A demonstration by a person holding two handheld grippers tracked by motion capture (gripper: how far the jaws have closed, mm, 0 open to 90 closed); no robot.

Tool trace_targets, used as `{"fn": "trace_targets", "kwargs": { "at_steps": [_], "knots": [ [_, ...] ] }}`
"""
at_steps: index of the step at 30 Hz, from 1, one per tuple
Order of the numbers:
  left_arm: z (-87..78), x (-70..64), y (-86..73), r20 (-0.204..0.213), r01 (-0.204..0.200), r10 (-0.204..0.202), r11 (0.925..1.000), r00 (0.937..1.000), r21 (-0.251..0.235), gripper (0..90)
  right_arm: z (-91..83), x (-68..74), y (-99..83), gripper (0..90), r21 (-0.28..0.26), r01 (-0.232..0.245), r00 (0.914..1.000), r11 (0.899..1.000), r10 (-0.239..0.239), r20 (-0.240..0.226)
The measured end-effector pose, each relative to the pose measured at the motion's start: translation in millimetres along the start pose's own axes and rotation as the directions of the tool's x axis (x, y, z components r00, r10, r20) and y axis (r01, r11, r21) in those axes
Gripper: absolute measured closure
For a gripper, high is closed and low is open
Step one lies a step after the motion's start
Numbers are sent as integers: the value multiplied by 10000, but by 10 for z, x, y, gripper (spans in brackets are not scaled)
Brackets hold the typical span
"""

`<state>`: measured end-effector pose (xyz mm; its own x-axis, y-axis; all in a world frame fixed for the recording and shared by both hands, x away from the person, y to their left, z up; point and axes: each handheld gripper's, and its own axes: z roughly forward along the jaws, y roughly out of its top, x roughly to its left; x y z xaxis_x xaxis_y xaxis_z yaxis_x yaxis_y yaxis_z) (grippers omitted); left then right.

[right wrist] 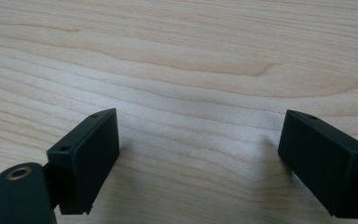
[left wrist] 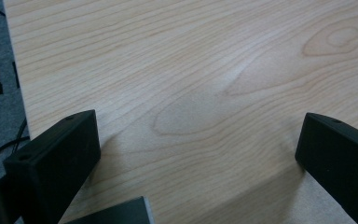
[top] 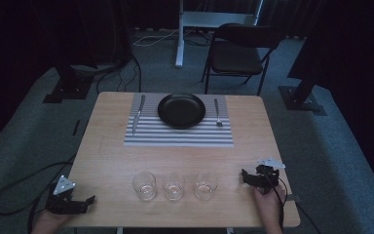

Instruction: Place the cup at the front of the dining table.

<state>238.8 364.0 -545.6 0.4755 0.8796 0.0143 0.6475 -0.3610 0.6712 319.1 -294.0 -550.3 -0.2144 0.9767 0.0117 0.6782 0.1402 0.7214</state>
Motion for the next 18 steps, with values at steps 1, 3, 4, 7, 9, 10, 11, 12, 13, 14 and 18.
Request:
{"fn": "trace_targets", "kwargs": {
  "at_steps": [1,3,4,7,9,10,11,12,13,14,18],
  "knots": [
    [0,0,0,0,0,0,10000,10000,0,2,0,0,0,119,0,0,10000,10000,0,0],
    [-1,-10,4,53,-215,215,9998,9998,-37,2,0,0,0,119,0,2,10000,10000,-2,2],
    [0,-9,6,128,-207,208,9998,9997,-21,2,-1,0,0,119,-1,3,10000,10000,-3,0],
    [-5,-22,9,92,-314,314,9995,9995,-17,2,-1,1,-1,119,1,5,10000,10000,-5,-6],
    [-16,-36,5,167,-372,373,9993,9992,-87,2,-2,2,-1,119,2,13,10000,10000,-13,-10],
    [-22,-41,3,240,-385,387,9992,9990,-86,2,-2,2,-1,119,2,8,10000,10000,-8,-14],
    [-27,-52,-1,247,-417,418,9991,9988,-69,2,-2,2,-1,119,4,13,10000,10000,-13,-11],
    [-35,-64,-4,367,-453,456,9989,9983,-97,2,-2,2,-1,119,0,16,10000,10000,-16,-14],
    [-35,-64,-4,367,-453,456,9989,9983,-97,2,-2,2,-1,119,0,16,10000,10000,-16,-14],
    [-49,-82,2,407,-531,534,9986,9977,-88,2,-2,2,-1,119,1,12,10000,10000,-12,-13],
    [-54,-104,21,659,-591,601,9981,9960,-167,2,-2,2,-1,119,1,15,10000,10000,-15,-13]
  ]
}}
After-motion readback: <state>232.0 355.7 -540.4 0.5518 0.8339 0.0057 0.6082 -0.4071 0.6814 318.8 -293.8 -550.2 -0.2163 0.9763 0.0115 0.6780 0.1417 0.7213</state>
